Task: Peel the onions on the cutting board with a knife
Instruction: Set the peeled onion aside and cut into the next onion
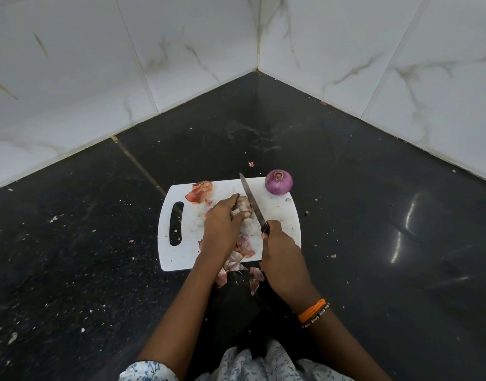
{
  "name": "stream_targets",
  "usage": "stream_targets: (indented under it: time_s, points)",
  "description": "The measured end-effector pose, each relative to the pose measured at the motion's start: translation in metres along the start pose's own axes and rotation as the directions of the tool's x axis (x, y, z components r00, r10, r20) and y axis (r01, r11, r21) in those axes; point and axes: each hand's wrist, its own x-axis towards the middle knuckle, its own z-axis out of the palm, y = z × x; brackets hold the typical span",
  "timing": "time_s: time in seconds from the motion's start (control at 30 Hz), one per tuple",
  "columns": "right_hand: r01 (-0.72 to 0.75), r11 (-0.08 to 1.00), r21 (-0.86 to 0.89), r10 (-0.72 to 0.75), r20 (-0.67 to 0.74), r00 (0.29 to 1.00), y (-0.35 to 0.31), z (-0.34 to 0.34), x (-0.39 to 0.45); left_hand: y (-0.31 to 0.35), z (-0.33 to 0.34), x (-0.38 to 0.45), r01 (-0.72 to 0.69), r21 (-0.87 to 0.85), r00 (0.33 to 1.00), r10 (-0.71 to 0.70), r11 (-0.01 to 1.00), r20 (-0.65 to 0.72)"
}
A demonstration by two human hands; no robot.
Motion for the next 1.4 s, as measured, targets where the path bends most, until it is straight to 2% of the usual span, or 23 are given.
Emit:
stream_targets:
  time_s: [0.37,0.53,0.87,1.4]
  points:
    - [-0.004,0.989,-0.146,0.012,0.057,0.998,-0.008,-0.003,0.002,0.0,0.0,0.002,0.018,-0.011,1.0,-0.018,1.0,-0.003]
    - [-0.004,0.979,-0.205,0.018,0.063,0.998,-0.016,-0.006,-0.004,0.001,0.004,0.0,-0.048,0.004,0.999,0.048,0.999,-0.008]
    - [-0.018,0.973,-0.229,0.04,0.091,0.995,-0.026,-0.012,0.009,0.001,0.006,0.003,-0.055,-0.023,0.998,0.055,0.998,-0.019]
    - [-0.053,0.965,-0.256,0.083,0.109,0.991,-0.02,-0.003,0.012,0.005,0.01,0.004,0.025,-0.041,0.999,-0.026,0.999,-0.023]
